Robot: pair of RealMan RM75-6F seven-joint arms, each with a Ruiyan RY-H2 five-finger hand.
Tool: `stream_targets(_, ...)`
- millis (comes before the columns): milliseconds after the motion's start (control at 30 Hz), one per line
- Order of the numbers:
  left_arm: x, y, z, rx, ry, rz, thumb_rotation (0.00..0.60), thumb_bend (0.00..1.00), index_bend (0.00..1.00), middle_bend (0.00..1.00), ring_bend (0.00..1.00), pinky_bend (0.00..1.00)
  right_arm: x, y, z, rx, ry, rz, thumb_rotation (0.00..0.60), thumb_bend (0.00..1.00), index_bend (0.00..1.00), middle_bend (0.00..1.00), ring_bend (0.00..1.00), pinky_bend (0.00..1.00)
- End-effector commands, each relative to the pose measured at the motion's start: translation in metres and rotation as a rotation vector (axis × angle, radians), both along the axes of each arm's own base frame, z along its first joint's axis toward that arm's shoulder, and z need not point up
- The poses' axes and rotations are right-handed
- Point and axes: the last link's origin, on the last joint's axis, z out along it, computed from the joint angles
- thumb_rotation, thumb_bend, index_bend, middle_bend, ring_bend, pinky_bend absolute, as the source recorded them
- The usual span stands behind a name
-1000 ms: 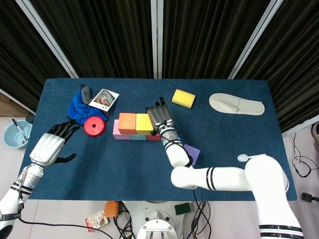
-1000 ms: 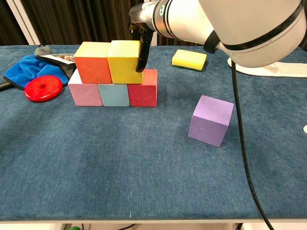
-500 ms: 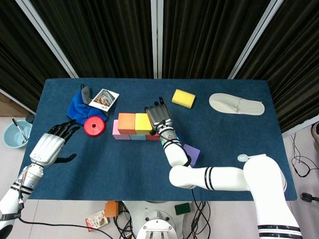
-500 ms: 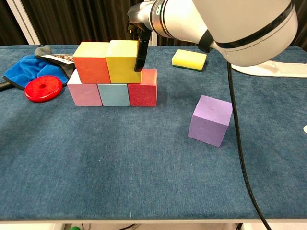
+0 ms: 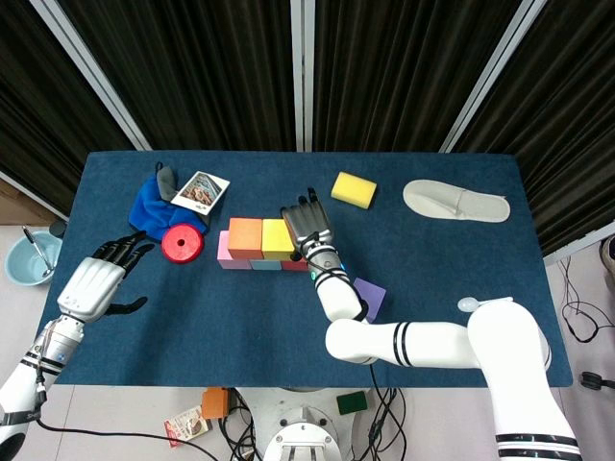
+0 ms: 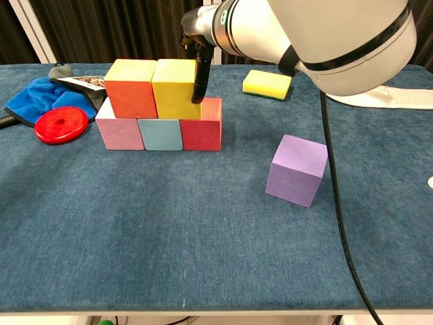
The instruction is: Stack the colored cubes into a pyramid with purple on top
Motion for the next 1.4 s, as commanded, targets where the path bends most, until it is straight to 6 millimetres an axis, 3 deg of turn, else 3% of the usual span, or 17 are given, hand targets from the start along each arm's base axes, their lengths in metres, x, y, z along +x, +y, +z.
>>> stream_targets(33, -0.001, 0.000, 0.000, 0.000, -0.001, 0.002, 0.516, 0.17, 0.12, 0.03, 0.09, 0.18, 0.000, 0.000, 0.000, 0.002, -0.001, 0.001, 0.600, 0.07, 0.44, 0.38, 0.15, 0.00)
stream_targets(667, 0.000, 0.001, 0.000, 0.004, -0.004, -0.002, 0.502, 0.17, 0.12, 0.03, 0.09, 0.18, -0.002, 0.005, 0.007, 0.022, -0.012, 0.001, 0.600, 0.06, 0.18, 0.25, 0.14, 0.00)
stream_targets(1033, 0.001, 0.001, -0.001, 0.001, -0.007, -0.005, 0.511, 0.18, 0.12, 0.03, 0.09, 0.18, -0.034, -0.005, 0.036, -0.020, 0.016, -0.043, 0.600, 0.06, 0.17, 0.25, 0.14, 0.00)
stream_targets(1400, 0.000, 0.002, 0.000, 0.002, -0.006, 0.006, 0.514, 0.17, 0.12, 0.03, 0.09, 0.18, -0.027, -0.019, 0.013, -0.031, -0.011, -0.023, 0.600, 0.06, 0.17, 0.25, 0.14, 0.00)
